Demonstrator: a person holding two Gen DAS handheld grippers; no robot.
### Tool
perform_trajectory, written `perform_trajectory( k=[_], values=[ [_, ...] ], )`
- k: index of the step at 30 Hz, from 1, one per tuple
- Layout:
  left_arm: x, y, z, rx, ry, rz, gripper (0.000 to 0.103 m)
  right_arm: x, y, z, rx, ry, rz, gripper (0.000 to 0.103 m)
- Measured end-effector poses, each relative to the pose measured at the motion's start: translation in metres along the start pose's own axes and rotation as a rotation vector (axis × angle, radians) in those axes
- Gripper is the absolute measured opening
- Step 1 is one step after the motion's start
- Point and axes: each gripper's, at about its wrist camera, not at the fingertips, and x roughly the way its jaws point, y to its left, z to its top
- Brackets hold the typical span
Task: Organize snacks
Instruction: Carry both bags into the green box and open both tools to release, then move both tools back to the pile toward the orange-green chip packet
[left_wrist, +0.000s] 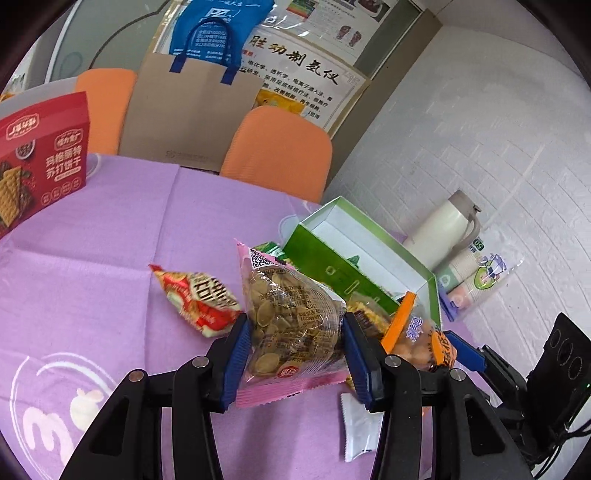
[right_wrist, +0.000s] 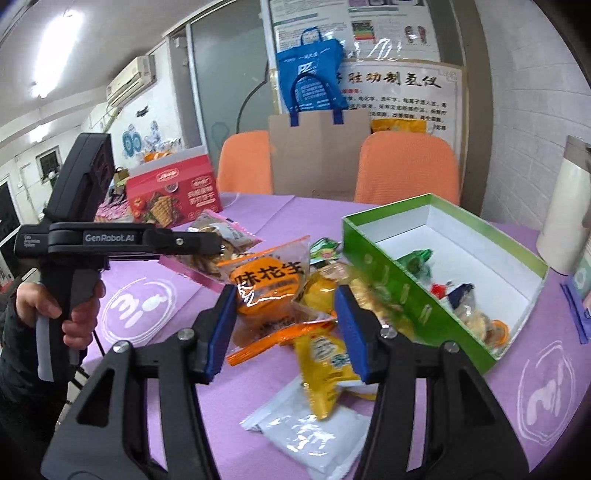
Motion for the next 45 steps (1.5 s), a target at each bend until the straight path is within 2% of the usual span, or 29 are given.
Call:
perform_trajectory(
  k=[5, 10, 16, 21, 23, 24, 25, 27, 28, 30, 36, 43, 45],
  values=[
    [0.022, -0.035, 0.019, 0.061, 0.012, -0.051, 0.049, -0.019, -0.045, 0.009, 0.082, -0.059, -0.117, 0.055],
    [0.052, -0.068, 0.039, 0.105, 0.051, -0.088, 0.049, -0.024, -0.088, 0.007, 0.159, -0.074, -0.222, 0.055],
    [0.096, -0.102, 0.054, 0.136, 0.108, -0.096, 0.049, -0.012, -0.130, 0.000, 0.230, -0.060, -0.287, 0.055],
    [0.134, -0.121, 0.060, 0.158, 0.146, -0.078, 0.050, 0.005, -0.149, -0.003, 0.250, -0.055, -0.318, 0.056],
    [0.150, -0.122, 0.060, 0.154, 0.165, -0.072, 0.051, 0.016, -0.154, -0.005, 0.248, -0.031, -0.322, 0.060],
    [0.159, -0.122, 0.059, 0.154, 0.174, -0.060, 0.056, 0.022, -0.156, -0.007, 0.238, -0.010, -0.323, 0.061],
    [0.167, -0.122, 0.058, 0.154, 0.185, -0.052, 0.060, 0.025, -0.157, -0.009, 0.227, 0.004, -0.329, 0.067],
    [0.177, -0.119, 0.052, 0.150, 0.210, -0.033, 0.077, 0.025, -0.156, -0.016, 0.203, 0.009, -0.348, 0.081],
    [0.179, -0.119, 0.050, 0.148, 0.212, -0.031, 0.079, 0.022, -0.154, -0.018, 0.190, -0.004, -0.351, 0.092],
    [0.178, -0.116, 0.046, 0.148, 0.195, -0.028, 0.085, 0.017, -0.154, -0.023, 0.180, -0.027, -0.357, 0.095],
    [0.167, -0.115, 0.046, 0.151, 0.195, -0.011, 0.086, 0.005, -0.160, -0.024, 0.229, -0.014, -0.350, 0.096],
    [0.107, -0.117, 0.050, 0.166, 0.091, -0.022, 0.086, -0.032, -0.137, -0.012, 0.232, -0.087, -0.305, 0.102],
    [0.088, -0.113, 0.048, 0.150, 0.078, 0.034, 0.086, -0.041, -0.125, -0.009, 0.214, -0.107, -0.278, 0.102]
  ],
)
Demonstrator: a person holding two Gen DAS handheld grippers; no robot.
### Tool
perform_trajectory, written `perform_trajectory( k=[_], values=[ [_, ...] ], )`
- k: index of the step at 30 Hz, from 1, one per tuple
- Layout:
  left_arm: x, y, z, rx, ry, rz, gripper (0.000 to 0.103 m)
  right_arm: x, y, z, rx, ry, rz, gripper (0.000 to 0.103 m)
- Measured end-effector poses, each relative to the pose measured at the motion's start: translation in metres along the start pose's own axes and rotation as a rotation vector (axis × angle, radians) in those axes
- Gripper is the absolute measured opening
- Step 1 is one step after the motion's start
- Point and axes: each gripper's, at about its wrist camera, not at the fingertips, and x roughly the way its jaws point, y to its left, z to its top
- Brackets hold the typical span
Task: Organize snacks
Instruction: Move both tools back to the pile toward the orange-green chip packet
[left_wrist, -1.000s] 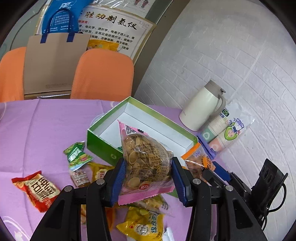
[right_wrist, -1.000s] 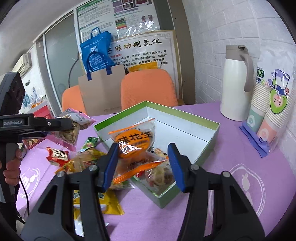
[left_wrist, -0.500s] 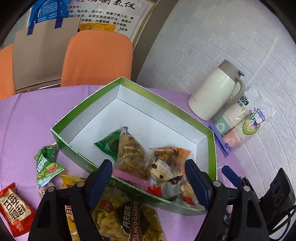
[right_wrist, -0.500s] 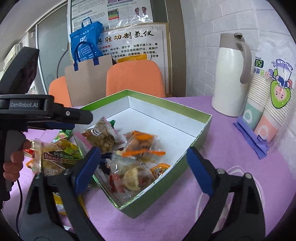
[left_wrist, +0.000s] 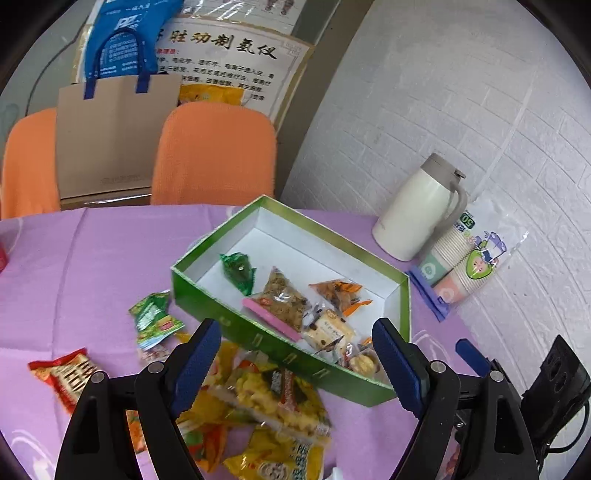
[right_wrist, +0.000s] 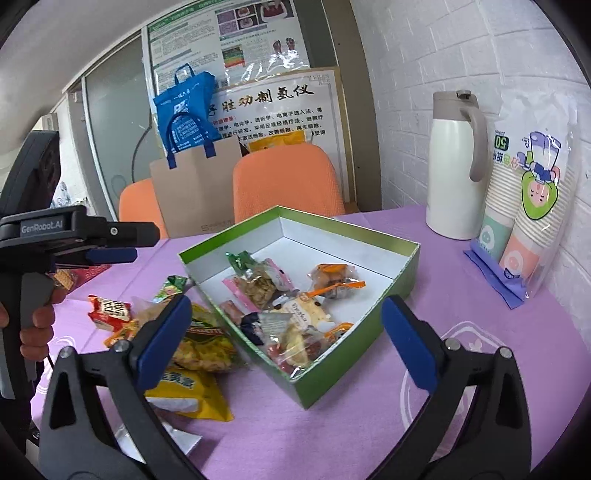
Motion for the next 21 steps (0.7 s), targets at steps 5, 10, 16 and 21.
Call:
perform_trajectory(
  k=[5, 10, 16, 21],
  values=[
    [-0.042, 0.023, -0.023, -0.053, -0.068, 0.032, 0.086, -0.020, 0.021, -0.007, -0.027, -0.009, 0.063, 0.102],
    [-0.059, 0.049, -0.057, -0.081, -0.065, 0.108, 0.086, -0.020, 0.039, -0.022, -0.026, 0.054, 0.131, 0.102],
    [-0.065, 0.082, -0.097, -0.137, -0.029, 0.135, 0.086, -0.008, 0.061, -0.044, -0.048, 0.136, 0.182, 0.102],
    [-0.065, 0.108, -0.120, -0.183, -0.011, 0.142, 0.086, 0.004, 0.082, -0.056, -0.079, 0.199, 0.217, 0.093]
  ],
)
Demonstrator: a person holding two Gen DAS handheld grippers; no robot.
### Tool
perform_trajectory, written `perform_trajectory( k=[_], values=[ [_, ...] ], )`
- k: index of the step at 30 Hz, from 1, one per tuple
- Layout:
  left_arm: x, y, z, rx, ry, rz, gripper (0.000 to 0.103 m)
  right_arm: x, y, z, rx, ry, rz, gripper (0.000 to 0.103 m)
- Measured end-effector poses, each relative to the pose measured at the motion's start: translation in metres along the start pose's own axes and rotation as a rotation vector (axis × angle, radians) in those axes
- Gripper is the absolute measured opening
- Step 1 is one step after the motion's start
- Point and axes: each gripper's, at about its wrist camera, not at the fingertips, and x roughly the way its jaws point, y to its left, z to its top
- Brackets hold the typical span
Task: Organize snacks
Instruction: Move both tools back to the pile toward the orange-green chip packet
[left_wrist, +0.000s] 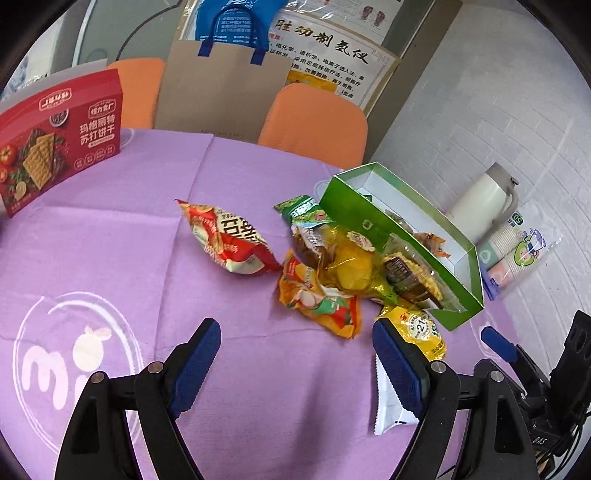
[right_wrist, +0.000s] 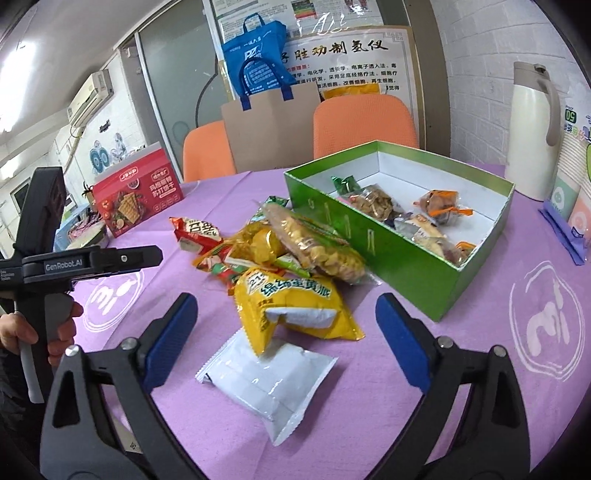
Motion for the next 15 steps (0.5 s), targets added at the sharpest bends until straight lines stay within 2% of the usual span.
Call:
perform_trajectory(
  k=[4, 5, 10, 15],
  values=[
    [0.004, 0.009, 0.001, -0.005, -0.002, 0.000, 0.086, 0.014, 0.015, -0.001, -0.036, 0.040, 0.016, 0.074],
    [0.005, 0.010, 0.002, -0.001, -0.003, 0.001, 0.086, 0.018, 0.018, -0.001, -0.043, 0.049, 0.022, 0.073],
    [0.008, 0.011, 0.013, 0.031, -0.017, 0.003, 0.085, 0.028, 0.027, -0.003, -0.063, 0.075, 0.030, 0.072],
    [0.025, 0.000, 0.022, 0.088, 0.006, -0.027, 0.075, 0.033, 0.025, -0.003, -0.051, 0.086, 0.015, 0.071]
  ],
)
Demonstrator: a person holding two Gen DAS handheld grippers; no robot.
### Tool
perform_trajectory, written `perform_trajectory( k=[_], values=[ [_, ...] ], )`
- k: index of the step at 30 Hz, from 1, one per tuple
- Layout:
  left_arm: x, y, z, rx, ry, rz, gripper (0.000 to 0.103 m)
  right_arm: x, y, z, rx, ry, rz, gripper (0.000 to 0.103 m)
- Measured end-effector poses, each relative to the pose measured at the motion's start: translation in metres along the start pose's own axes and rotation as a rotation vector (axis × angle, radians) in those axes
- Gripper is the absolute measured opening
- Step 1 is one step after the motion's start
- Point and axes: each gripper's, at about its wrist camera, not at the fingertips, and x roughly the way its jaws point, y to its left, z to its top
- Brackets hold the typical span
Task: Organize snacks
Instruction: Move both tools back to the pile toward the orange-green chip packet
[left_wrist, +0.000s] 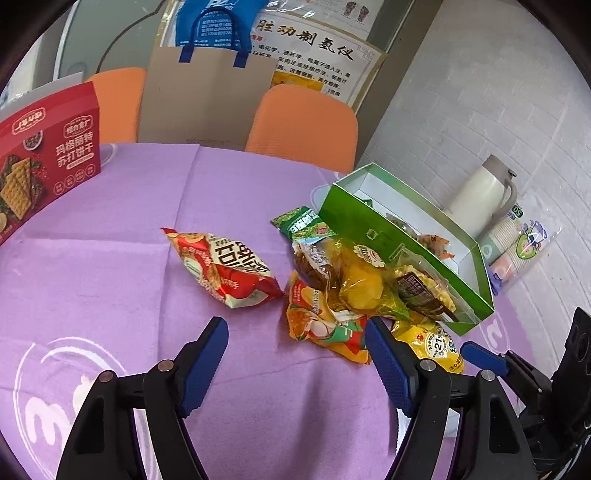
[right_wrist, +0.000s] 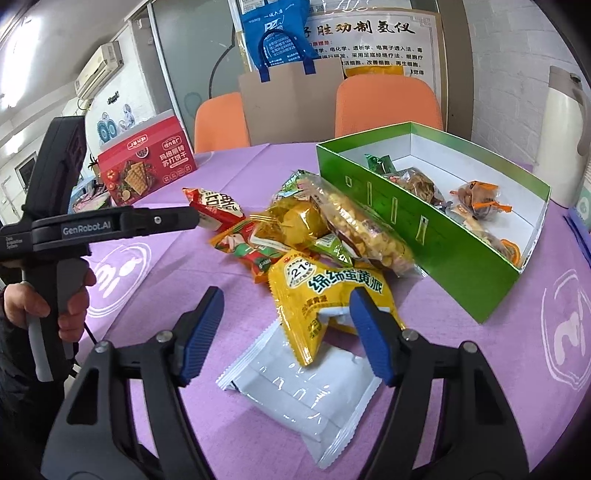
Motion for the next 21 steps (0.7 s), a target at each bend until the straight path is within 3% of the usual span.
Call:
perform_trajectory(
  k=[3, 9, 10, 12, 18, 21],
  values=[
    [0.023, -0.004, 0.005, 0.008, 0.051, -0.022, 0.067, -0.001, 0.000, 0.000, -0.001, 0.000, -0.006, 0.071],
    [0.054, -0.007, 0.016, 0.006, 0.087, -0.007, 0.066, -0.004, -0.002, 0.001, -0.001, -0.004, -0.009, 0.071],
    [0.059, -0.005, 0.017, -0.004, 0.099, -0.014, 0.062, -0.004, -0.002, 0.001, 0.001, -0.005, -0.009, 0.071],
    [0.066, -0.001, 0.014, -0.007, 0.131, -0.030, 0.031, -0.004, -0.003, 0.001, 0.006, -0.005, -0.010, 0.071],
    [0.052, 0.011, -0.003, -0.027, 0.111, -0.045, 0.020, -0.002, -0.003, 0.002, 0.005, -0.003, -0.001, 0.071],
    [0.040, 0.012, -0.016, -0.027, 0.113, -0.044, 0.020, -0.002, -0.001, 0.003, -0.004, -0.006, 0.007, 0.071]
  ],
)
